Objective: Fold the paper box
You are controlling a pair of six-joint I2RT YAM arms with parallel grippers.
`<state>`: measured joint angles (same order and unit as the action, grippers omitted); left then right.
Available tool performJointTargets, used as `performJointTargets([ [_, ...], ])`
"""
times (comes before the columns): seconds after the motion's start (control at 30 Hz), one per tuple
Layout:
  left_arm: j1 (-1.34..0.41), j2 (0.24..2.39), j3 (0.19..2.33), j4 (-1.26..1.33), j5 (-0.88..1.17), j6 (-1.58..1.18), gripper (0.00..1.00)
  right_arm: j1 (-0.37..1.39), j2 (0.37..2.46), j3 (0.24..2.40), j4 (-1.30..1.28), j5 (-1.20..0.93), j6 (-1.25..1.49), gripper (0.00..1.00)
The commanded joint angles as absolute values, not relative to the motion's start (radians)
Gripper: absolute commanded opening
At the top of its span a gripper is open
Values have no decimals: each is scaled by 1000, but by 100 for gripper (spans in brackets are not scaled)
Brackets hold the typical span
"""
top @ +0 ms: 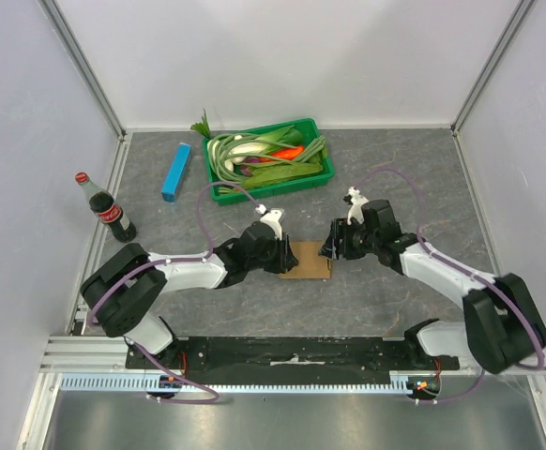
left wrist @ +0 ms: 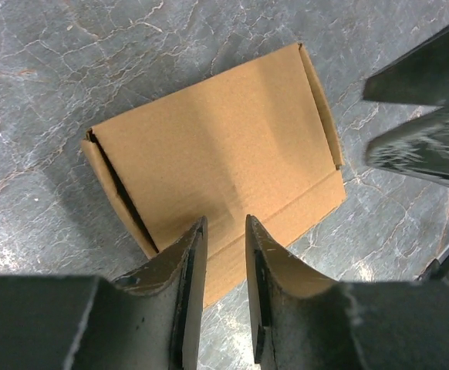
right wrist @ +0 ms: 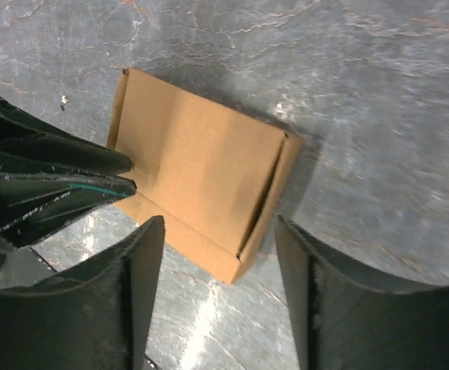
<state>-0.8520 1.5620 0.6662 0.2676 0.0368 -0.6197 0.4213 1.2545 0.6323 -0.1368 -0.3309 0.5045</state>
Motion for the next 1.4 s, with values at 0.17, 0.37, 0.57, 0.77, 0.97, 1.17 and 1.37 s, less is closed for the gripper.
performJointTargets([
  [0.17, -841, 1545, 686, 216, 61, -560, 35, 423, 1381, 589, 74, -376, 476, 54],
  [0.37, -841, 1565, 696, 219, 80, -564, 35, 425, 1289, 586, -46, -262, 448, 59],
  [0.57, -841, 1554, 715, 215, 91, -568, 38, 442, 1348, 555, 83, -333, 529, 46],
  [0.77, -838, 1523, 758, 175, 106, -565, 48, 454, 1362, 549, 92, -278, 537, 41],
  [0.97, -821, 1363, 770, 71, 39, -551, 60, 453, 1365, 552, 87, -276, 532, 42],
  [1.17, -732, 1311, 749, -96, -34, -587, 54, 456, 1352, 558, 51, -264, 520, 41],
  [1.37, -689, 1459, 778, -72, 100, -614, 41, 466, 1345, 572, 14, -239, 502, 41],
])
